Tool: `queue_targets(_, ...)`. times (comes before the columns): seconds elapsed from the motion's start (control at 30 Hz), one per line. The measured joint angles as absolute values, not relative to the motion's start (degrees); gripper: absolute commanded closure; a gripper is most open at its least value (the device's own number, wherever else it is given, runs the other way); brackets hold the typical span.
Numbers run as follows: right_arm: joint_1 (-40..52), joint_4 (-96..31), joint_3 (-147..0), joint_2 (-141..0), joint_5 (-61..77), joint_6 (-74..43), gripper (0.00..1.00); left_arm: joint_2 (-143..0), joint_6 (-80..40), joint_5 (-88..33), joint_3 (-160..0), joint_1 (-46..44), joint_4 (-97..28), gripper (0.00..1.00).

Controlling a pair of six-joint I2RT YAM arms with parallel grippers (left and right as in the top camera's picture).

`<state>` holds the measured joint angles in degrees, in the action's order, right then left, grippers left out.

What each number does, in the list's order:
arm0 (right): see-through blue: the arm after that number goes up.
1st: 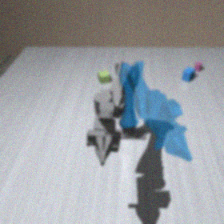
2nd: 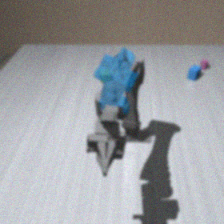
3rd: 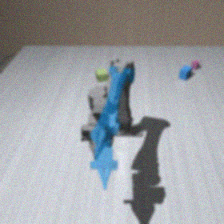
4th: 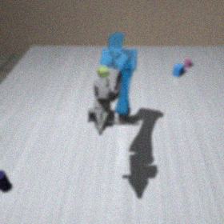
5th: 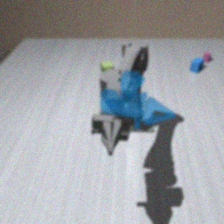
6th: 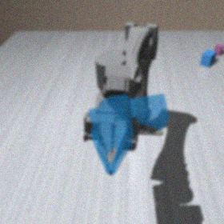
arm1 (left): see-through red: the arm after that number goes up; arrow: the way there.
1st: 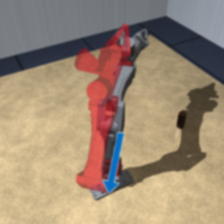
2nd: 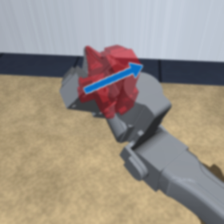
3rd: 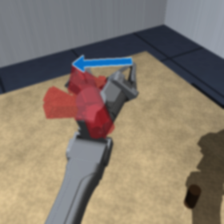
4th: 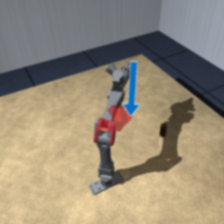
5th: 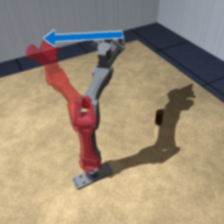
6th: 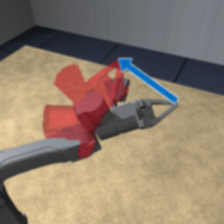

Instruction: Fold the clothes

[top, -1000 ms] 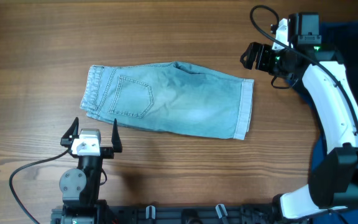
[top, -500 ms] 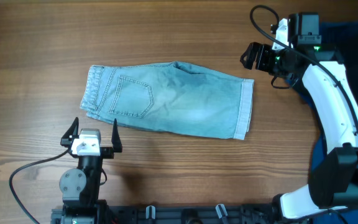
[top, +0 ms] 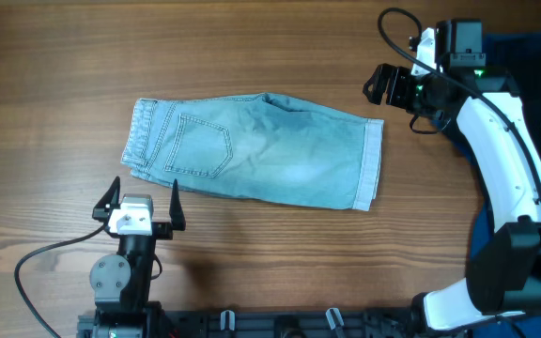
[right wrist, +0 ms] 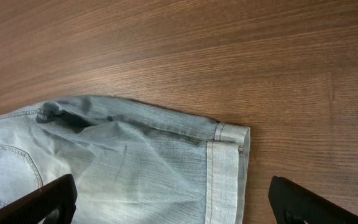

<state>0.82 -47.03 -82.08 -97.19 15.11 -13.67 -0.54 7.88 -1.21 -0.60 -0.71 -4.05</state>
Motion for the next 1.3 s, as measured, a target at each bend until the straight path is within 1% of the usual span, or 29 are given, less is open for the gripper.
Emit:
queue_targets(0.2, 0.82, -47.05, -82.08, -97.19, 15.11, -13.67, 0.00, -0.54, 7.88, -1.48, -0.60, -0.71, -3.84, 0.00)
queue_targets(0.43, 0.82, -47.05, -82.08, -97.19, 15.11, -13.67, 0.00, -0.54, 7.90, -4.89, -0.47, -0.71, 4.43, 0.00)
queue_targets(0.6, 0.82, -47.05, -82.08, -97.19, 15.11, -13.67, 0.00, -0.84, 6.52, -6.13, -1.50, -0.71, 4.73, 0.00)
queue_targets(0.77, 0.82, -46.96, -82.08, -97.19, 14.96, -13.67, 0.00, -7.05, 3.95, -6.57, -9.93, -0.71, 3.51, 0.00)
queue_targets(0.8, 0.82, -47.00, -82.08, -97.19, 14.94, -13.67, 0.00, -11.09, 3.75, -6.83, -14.94, -0.71, 2.02, 0.00)
queue_targets(0.93, 0.82, -46.87, -82.08, -97.19, 14.90, -13.67, 0.00, -24.95, 3.49, -7.44, -31.18, -0.71, -8.05, 0.00)
queue_targets(1.03, 0.82, -46.89, -82.08, -97.19, 14.90, -13.67, 0.00, -37.65, 3.25, -8.29, -46.98, -0.71, -19.81, 0.00)
queue_targets(1.1, 0.82, -46.85, -82.08, -97.19, 14.90, -13.67, 0.00, -45.74, 3.07, -8.93, -57.93, -0.71, -30.70, 0.00)
queue_targets(1.17, 0.82, -46.85, -82.08, -97.19, 14.92, -13.67, 0.00, -56.31, 2.98, -9.34, -72.29, -0.71, -45.78, 0.00)
queue_targets(1.23, 0.82, -46.76, -82.08, -97.19, 14.90, -13.67, 0.00, -64.99, 2.85, -9.43, -82.59, -0.71, -57.52, 0.00)
queue_targets(1.3, 0.82, -46.81, -82.08, -97.19, 14.92, -13.67, 0.00, -72.60, 2.83, -9.54, -89.89, -0.71, -63.83, 0.00)
